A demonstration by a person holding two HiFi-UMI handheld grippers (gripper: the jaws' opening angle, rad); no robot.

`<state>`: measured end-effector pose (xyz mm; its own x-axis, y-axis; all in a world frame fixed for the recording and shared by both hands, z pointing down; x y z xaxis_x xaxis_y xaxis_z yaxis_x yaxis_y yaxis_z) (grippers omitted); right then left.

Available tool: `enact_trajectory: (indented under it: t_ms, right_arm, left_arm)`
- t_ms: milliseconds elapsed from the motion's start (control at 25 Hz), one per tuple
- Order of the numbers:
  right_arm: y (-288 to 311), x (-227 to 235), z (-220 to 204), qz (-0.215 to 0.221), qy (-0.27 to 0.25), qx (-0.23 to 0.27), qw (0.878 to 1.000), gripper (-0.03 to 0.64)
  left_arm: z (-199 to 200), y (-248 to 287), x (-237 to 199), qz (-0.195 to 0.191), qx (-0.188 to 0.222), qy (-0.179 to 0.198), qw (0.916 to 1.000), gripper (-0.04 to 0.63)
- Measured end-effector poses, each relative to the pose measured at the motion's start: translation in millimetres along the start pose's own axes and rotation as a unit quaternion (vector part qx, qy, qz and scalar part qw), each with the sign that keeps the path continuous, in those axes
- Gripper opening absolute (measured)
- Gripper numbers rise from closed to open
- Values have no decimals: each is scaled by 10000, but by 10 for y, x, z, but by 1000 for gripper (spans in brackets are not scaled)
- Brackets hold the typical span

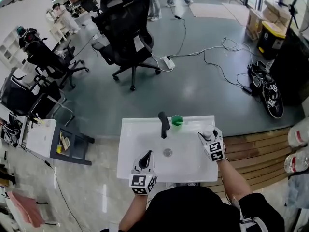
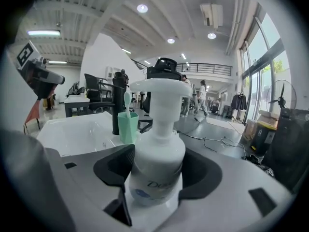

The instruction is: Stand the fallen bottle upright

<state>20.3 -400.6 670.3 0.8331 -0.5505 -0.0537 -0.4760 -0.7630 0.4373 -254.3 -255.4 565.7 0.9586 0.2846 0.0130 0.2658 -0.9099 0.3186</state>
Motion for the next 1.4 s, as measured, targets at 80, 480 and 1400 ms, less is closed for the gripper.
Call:
enact_trajectory:
  t_ms: [80, 480, 1400]
  right_arm:
    - [-9, -3, -2, -43, -86, -12, 10000, 303]
    - [-354, -37, 214, -95, -399, 133, 9991, 413]
    - [-1513, -189, 1207, -627, 220, 1447, 9872, 14]
  left_arm:
    - [16, 13, 61, -73, 2, 9, 10000, 17]
    - [-23, -68, 18, -94, -7, -29, 10000, 17]
    - [166, 76, 314, -453, 148, 121, 9988, 17]
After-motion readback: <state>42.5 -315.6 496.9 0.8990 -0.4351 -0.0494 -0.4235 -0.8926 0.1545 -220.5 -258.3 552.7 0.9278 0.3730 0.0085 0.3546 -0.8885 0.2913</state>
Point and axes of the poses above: the fingertips, and each gripper's own axes: y forward along the fingers, x to its right, z out of its top, the point moved 4 cm from there along -y, backward along the fingers, and after that the axes turned 4 degrees about y, right-handed, at the moved point
